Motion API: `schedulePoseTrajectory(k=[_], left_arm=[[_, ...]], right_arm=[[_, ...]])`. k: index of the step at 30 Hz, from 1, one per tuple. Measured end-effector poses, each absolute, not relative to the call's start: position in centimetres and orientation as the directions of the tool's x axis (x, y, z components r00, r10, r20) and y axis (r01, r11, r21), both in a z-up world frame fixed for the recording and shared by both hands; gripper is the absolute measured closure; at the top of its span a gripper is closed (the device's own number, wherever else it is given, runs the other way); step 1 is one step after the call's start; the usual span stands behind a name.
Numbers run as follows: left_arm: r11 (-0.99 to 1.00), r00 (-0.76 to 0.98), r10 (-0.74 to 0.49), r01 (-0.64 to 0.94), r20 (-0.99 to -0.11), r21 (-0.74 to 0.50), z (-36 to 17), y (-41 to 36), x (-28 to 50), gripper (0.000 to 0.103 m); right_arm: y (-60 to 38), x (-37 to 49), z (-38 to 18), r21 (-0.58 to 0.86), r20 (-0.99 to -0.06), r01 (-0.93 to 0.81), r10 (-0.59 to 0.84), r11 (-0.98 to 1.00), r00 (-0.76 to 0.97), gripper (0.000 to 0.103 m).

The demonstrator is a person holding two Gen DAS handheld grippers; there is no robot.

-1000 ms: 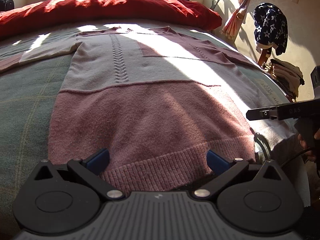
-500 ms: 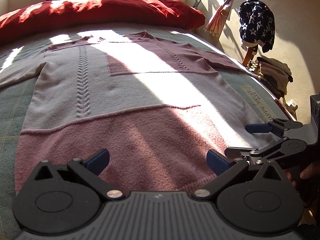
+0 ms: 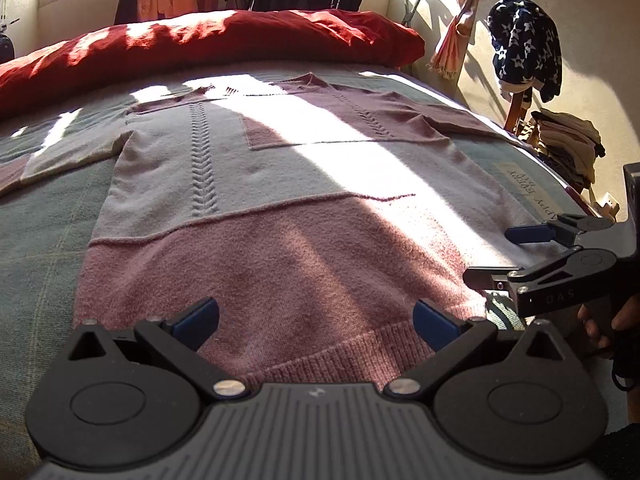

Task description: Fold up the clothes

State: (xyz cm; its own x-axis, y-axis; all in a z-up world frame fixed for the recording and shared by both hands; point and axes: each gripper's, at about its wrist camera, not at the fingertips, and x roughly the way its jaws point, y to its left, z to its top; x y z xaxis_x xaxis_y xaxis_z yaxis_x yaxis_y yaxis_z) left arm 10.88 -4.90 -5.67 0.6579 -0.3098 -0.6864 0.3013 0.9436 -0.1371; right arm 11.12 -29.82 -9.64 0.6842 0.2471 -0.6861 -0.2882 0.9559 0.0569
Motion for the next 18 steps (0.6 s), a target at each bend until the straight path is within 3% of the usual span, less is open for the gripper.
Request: schedulePoseTrajectory(k=[4,18], left_arm=[[0.950,0.626,-0.306,0.249,-0.717,-0.187,-7.4,-4.1,12.2,0.001],[0.950,0.652,-0.312,0.211,-0.690,-0.230,-7.7,-1.8,10.2,0.001]], right_arm=[[-29.7,11.0,-9.5,0.052,-0.693,-0.281,0.237,0.958,0.681,0.000],[-26.3,15.2,-7.5,0.047,-0.709,-0.293,0.239,0.955,0.664,0.000]])
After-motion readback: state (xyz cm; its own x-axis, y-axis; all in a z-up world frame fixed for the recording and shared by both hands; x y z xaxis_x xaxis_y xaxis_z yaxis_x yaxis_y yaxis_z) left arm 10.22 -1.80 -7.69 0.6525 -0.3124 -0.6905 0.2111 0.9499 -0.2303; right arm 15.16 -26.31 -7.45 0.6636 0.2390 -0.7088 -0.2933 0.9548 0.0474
